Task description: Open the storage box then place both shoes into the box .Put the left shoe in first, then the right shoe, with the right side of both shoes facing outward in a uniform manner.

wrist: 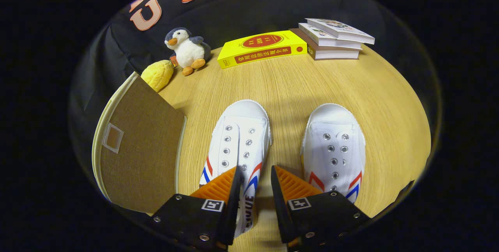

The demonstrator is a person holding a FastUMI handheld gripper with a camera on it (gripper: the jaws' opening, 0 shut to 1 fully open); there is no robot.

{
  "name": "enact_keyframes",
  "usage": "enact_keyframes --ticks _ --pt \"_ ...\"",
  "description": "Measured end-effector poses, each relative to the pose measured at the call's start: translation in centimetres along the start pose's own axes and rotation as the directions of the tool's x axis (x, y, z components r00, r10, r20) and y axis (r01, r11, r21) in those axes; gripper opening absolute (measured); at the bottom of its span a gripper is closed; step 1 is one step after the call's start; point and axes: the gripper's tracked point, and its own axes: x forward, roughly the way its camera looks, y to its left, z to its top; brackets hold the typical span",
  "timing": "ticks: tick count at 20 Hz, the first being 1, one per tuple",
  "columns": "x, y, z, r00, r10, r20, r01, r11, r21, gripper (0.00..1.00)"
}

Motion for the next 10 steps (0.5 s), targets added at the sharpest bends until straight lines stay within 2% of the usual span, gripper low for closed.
enact_keyframes --ticks 4,5,6,7,10 --pt "-0.03 0.1 0.08 1.0 0.018 0.009 -0.019 0.999 0.037 0.24" --pt "-0.05 0.13 0.14 0.999 0.026 0.019 -0.027 0.999 0.048 0.21" --pt "-0.14 0.11 0.33 0.999 0.04 0.031 -0.042 0.996 0.08 0.11" --pt "-0.23 0.04 0.26 0.998 0.058 0.037 -0.062 0.99 0.126 0.06" --pt "-0.62 0.12 0.66 0.992 0.108 0.069 -0.122 0.959 0.257 0.01"
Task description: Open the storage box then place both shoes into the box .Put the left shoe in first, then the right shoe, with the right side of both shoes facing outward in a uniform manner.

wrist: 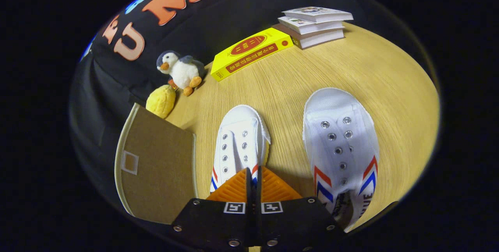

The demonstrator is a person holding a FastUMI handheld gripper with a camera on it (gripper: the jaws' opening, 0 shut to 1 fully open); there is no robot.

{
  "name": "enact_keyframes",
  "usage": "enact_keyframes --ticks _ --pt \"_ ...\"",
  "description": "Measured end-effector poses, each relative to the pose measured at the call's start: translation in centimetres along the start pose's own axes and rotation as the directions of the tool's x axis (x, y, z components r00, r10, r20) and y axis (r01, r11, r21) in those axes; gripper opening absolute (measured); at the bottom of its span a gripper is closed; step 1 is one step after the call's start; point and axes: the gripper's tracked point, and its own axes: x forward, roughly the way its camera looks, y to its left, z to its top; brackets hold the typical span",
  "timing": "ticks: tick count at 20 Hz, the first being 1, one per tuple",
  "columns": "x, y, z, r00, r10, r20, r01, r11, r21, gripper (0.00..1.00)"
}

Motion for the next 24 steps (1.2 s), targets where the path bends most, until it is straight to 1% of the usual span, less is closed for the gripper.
enact_keyframes --ticks 3,6,9,10,12,13,16,19,22,24 --pt "-0.9 0.2 0.4 1.0 0.0 0.024 0.0 1.0 -0.011 0.0" --pt "-2.1 1.8 0.8 0.998 0.048 0.033 -0.049 0.998 0.029 0.0" --pt "-2.8 2.4 0.7 0.998 0.056 0.043 -0.058 0.997 0.048 0.0" --pt "-3.5 3.3 1.0 0.996 0.079 0.049 -0.083 0.994 0.076 0.0" --pt "-5.2 5.4 2.1 0.987 0.138 0.084 -0.148 0.981 0.124 0.0" --pt "-6.2 6.4 2.9 0.982 0.157 0.106 -0.17 0.978 0.121 0.0" --pt "-9.5 9.6 5.7 0.967 0.182 0.179 -0.198 0.977 0.075 0.0" --pt "-12.7 14.2 7.7 0.942 0.24 0.235 -0.257 0.966 0.042 0.0" --pt "-13.7 19.0 7.1 0.932 0.286 0.224 -0.295 0.956 0.005 0.0" --pt "-12.9 22.3 5.9 0.927 0.316 0.205 -0.318 0.948 -0.02 0.0"
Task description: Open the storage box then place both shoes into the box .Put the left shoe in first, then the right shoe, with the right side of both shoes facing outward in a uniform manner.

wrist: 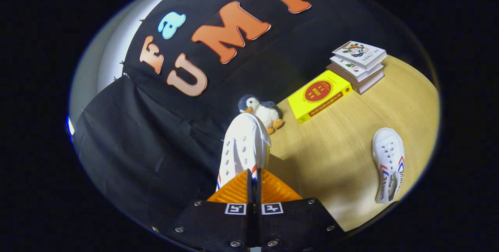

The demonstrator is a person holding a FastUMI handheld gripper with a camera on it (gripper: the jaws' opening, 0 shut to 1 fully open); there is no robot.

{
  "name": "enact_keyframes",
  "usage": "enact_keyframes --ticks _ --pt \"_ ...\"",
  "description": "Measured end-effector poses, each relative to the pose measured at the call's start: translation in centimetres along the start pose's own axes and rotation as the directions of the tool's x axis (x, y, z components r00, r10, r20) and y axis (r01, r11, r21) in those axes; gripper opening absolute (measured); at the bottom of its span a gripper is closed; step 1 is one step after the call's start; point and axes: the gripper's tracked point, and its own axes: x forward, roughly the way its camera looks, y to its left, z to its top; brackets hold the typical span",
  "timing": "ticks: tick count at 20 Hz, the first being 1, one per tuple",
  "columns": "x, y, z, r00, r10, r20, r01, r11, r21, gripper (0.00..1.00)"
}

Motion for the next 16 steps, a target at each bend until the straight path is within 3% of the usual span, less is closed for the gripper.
enact_keyframes --ticks 6,12,16 --pt "5.5 4.7 -7.6 0.994 0.016 -0.11 -0.02 0.999 -0.036 0.0" --pt "10.3 3.3 -13.0 0.976 -0.137 -0.171 0.122 0.988 -0.095 0.0" --pt "11.5 3.4 -14.7 0.968 -0.167 -0.185 0.148 0.982 -0.113 0.0"
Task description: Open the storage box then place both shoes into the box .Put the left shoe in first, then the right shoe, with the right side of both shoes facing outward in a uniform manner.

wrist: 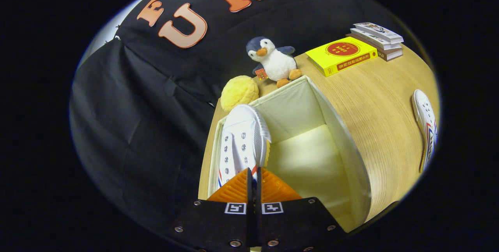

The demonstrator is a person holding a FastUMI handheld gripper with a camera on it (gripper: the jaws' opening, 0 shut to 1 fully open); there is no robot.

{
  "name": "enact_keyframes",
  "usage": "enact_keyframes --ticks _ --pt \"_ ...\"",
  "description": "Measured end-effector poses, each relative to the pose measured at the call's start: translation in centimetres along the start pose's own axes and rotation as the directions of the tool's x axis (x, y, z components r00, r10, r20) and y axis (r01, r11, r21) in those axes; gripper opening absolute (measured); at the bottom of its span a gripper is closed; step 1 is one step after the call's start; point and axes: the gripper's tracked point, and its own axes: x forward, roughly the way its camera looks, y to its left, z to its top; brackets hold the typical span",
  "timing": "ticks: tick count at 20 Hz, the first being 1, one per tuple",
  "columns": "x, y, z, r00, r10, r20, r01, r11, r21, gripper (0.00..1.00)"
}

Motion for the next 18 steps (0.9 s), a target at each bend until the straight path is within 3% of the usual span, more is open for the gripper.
enact_keyframes --ticks 3,5,8,10,13,18 --pt "0.3 0.2 -0.7 0.999 -0.016 -0.046 0.014 0.999 -0.046 0.03" --pt "-0.5 1.1 0.4 1.0 0.013 -0.021 -0.014 0.998 -0.063 0.17" --pt "-3.0 -0.3 3.5 0.998 -0.039 0.049 0.048 0.98 -0.194 0.83" --pt "-4.9 -1.4 5.5 0.995 -0.042 0.094 0.066 0.964 -0.259 0.92" --pt "-8.4 -5.4 7.7 0.988 -0.083 0.127 0.12 0.938 -0.326 0.99" --pt "-13.6 -16.9 10.8 0.961 -0.24 0.14 0.271 0.92 -0.283 0.99"
